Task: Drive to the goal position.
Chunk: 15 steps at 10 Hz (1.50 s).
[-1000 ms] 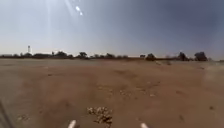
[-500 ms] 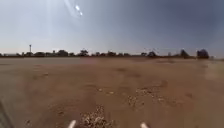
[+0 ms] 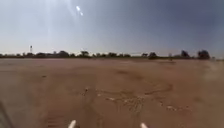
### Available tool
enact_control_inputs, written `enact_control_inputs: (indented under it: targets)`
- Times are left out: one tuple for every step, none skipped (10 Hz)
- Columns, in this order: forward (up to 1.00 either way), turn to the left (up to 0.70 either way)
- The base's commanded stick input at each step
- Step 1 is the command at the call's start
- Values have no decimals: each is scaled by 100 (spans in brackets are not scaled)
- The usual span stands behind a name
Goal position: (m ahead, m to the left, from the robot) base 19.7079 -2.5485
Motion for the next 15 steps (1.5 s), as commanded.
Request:
enact_control_inputs:
  targets:
    - [50,-23]
    - [50,-34]
    - [50,-45]
    - [50,-47]
    - [50,-39]
    - [50,-14]
    - [50,0]
    - [50,0]
    - [50,0]
    - [50,0]
    - [50,0]
    - [50,0]
    - [50,0]
    - [50,0]
    - [50,0]
